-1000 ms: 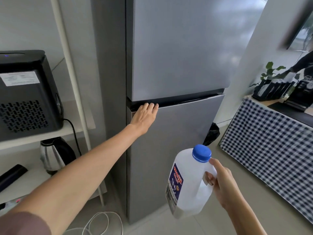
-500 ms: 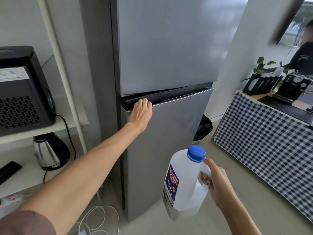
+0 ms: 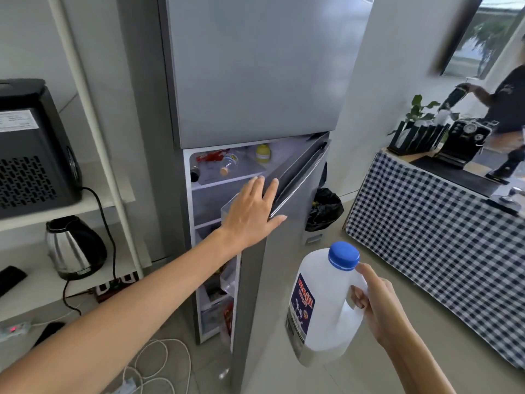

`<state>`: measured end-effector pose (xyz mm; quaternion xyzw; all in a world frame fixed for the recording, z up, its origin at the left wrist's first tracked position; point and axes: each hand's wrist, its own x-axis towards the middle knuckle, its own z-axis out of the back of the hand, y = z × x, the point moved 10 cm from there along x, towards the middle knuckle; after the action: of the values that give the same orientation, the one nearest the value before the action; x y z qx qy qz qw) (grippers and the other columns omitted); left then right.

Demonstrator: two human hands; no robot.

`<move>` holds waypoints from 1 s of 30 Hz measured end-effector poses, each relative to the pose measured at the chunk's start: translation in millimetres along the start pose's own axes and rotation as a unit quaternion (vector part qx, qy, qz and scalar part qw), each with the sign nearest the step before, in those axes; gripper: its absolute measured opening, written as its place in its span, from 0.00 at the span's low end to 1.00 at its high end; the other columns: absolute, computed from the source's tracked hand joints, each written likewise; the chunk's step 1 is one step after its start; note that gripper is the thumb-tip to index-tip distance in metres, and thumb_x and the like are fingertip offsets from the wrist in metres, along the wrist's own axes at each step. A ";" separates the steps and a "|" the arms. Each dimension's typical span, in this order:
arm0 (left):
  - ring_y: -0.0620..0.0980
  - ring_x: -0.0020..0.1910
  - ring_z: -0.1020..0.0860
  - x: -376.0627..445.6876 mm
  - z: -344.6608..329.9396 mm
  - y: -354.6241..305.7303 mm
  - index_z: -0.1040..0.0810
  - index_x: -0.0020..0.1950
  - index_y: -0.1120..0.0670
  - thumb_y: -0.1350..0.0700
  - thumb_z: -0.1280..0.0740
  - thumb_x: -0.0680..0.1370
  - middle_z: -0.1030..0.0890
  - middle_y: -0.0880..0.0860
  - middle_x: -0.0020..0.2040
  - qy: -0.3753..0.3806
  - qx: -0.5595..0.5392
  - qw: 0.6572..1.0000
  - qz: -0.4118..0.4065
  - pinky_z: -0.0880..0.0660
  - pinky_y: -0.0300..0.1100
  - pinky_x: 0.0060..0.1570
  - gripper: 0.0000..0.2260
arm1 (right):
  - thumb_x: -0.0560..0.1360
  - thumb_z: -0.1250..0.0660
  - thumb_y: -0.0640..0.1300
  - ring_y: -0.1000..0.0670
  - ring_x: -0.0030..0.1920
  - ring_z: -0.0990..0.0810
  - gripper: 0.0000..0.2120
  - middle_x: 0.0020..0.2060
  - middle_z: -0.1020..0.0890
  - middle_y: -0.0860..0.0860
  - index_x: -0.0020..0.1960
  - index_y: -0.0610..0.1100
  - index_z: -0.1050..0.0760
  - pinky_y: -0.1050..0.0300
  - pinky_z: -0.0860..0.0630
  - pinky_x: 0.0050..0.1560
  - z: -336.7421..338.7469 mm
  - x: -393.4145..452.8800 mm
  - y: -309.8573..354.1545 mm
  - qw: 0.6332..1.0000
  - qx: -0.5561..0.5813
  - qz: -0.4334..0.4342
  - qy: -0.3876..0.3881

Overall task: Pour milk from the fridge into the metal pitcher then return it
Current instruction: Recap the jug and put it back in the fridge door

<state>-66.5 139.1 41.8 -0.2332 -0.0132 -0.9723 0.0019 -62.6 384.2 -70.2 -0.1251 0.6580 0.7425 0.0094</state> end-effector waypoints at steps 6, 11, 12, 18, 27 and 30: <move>0.59 0.76 0.43 -5.6 7.8 -74.0 0.42 0.75 0.63 0.46 0.39 0.80 0.39 0.63 0.75 -0.047 -0.116 0.990 -0.058 0.53 0.43 0.73 0.31 | 0.74 0.37 0.49 0.49 0.33 0.45 0.11 0.33 0.44 0.44 0.41 0.42 0.32 0.52 0.46 0.37 57.3 -29.6 -14.5 0.999 0.014 -0.011 -0.040; 0.61 0.73 0.37 -2.2 4.7 -142.2 0.36 0.72 0.65 0.48 0.36 0.78 0.32 0.64 0.71 -0.063 -0.131 0.982 -0.122 0.48 0.45 0.71 0.29 | 0.74 0.37 0.49 0.45 0.36 0.46 0.11 0.34 0.44 0.42 0.41 0.42 0.33 0.52 0.46 0.36 108.1 -49.6 -26.3 0.997 0.013 -0.002 -0.074; 0.60 0.74 0.38 -0.5 3.6 -155.8 0.37 0.73 0.65 0.47 0.36 0.78 0.33 0.63 0.72 -0.063 -0.140 0.978 -0.139 0.49 0.45 0.72 0.30 | 0.73 0.37 0.50 0.45 0.37 0.46 0.11 0.35 0.44 0.42 0.41 0.42 0.33 0.52 0.46 0.36 118.3 -54.0 -28.7 0.996 0.013 -0.002 -0.083; 0.53 0.75 0.41 19.6 -2.8 -232.4 0.38 0.75 0.59 0.44 0.41 0.80 0.36 0.57 0.75 -0.032 -0.205 0.953 -0.221 0.47 0.48 0.75 0.29 | 0.74 0.36 0.51 0.49 0.32 0.44 0.12 0.33 0.42 0.43 0.42 0.42 0.31 0.53 0.44 0.36 172.4 -75.6 -42.9 0.990 0.028 -0.018 -0.135; 0.52 0.75 0.42 86.5 -36.1 -317.6 0.38 0.74 0.58 0.43 0.48 0.81 0.35 0.56 0.74 0.019 -0.280 0.927 -0.247 0.49 0.49 0.76 0.27 | 0.75 0.37 0.49 0.51 0.29 0.43 0.12 0.29 0.40 0.46 0.40 0.41 0.32 0.54 0.44 0.35 219.9 -80.9 -53.0 0.976 0.048 -0.042 -0.209; 0.53 0.76 0.44 120.2 -57.3 -329.6 0.39 0.75 0.58 0.42 0.48 0.81 0.37 0.55 0.75 0.037 -0.254 0.930 -0.264 0.48 0.51 0.75 0.28 | 0.76 0.37 0.48 0.51 0.29 0.43 0.12 0.28 0.41 0.47 0.40 0.40 0.30 0.54 0.44 0.35 226.8 -71.1 -52.1 0.971 0.058 -0.040 -0.227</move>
<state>-202.9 467.4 37.1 -0.1775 0.1729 -0.9167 -0.3134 -23.8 624.0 -83.6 0.0212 0.6748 0.7114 0.1950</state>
